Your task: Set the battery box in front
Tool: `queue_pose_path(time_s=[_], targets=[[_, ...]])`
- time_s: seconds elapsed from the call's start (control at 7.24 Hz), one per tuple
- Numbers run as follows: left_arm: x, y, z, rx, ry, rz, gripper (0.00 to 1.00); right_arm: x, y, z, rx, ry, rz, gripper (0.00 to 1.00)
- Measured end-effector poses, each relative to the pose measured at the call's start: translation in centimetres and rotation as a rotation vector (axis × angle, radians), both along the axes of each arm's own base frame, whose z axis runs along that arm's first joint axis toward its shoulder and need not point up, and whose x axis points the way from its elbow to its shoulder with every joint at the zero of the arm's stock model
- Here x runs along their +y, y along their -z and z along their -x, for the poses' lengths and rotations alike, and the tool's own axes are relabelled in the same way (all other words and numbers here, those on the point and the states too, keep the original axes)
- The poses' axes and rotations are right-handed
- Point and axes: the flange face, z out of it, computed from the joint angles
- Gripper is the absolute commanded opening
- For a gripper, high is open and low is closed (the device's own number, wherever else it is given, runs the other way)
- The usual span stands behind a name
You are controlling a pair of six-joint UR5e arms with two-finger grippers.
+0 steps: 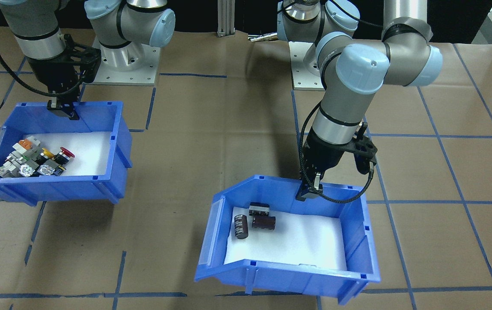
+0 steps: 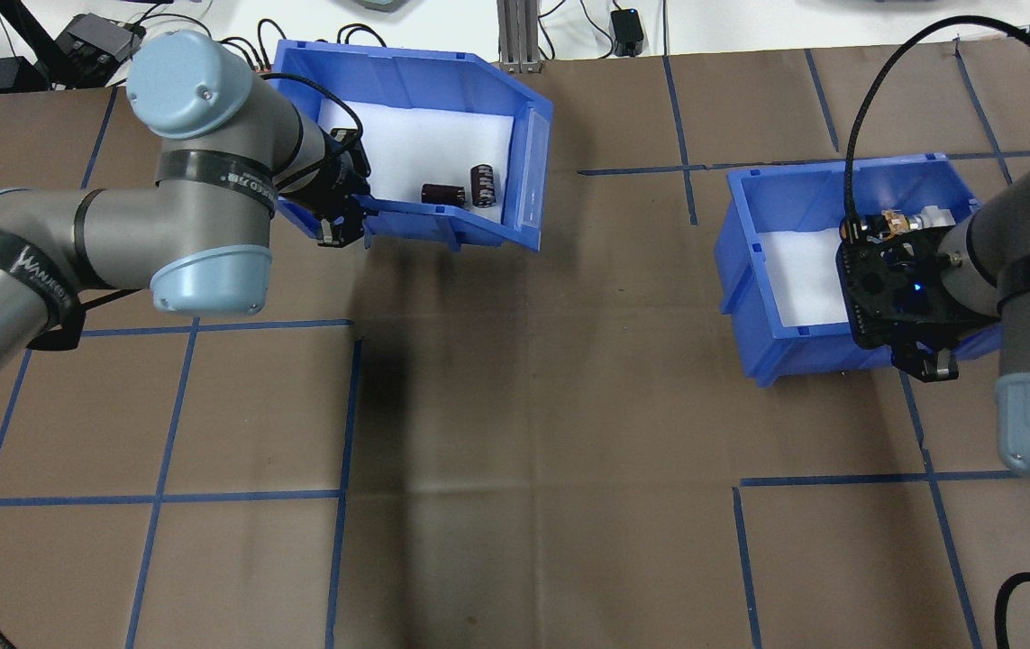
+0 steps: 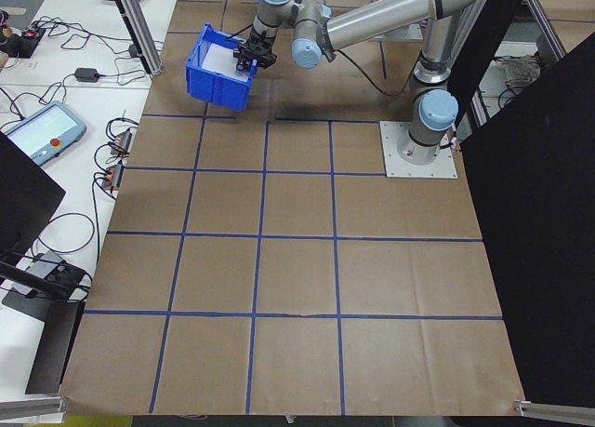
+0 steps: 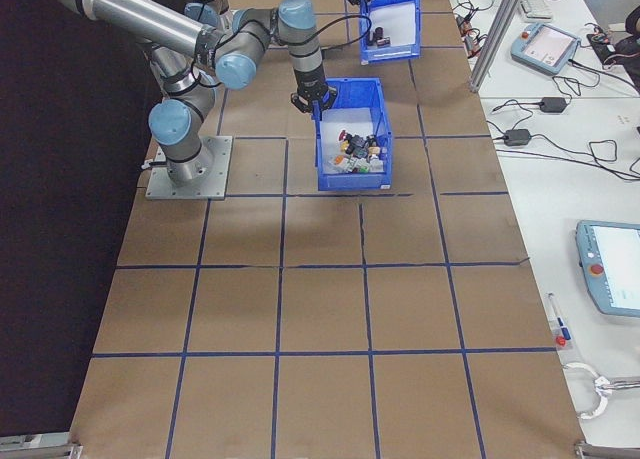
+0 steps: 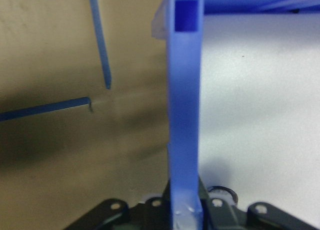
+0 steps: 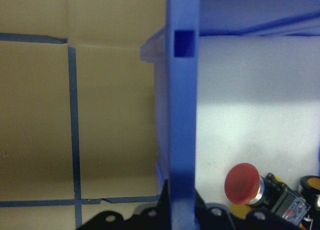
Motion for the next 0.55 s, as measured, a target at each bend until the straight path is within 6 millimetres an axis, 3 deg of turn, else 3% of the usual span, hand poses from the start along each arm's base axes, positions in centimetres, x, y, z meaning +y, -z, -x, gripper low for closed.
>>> queue_pose_path(time_s=[0.28, 0.55], targets=[[-3.0, 1.7, 5.1, 0.065, -0.04, -0.034, 0.0, 2.0, 0.8, -0.6, -0.002, 0.004, -0.008, 0.0], [-4.3, 4.0, 10.3, 0.094, -0.077, -0.075, 0.0, 4.3, 2.0, -1.4, -0.011, 0.015, -0.015, 0.0]])
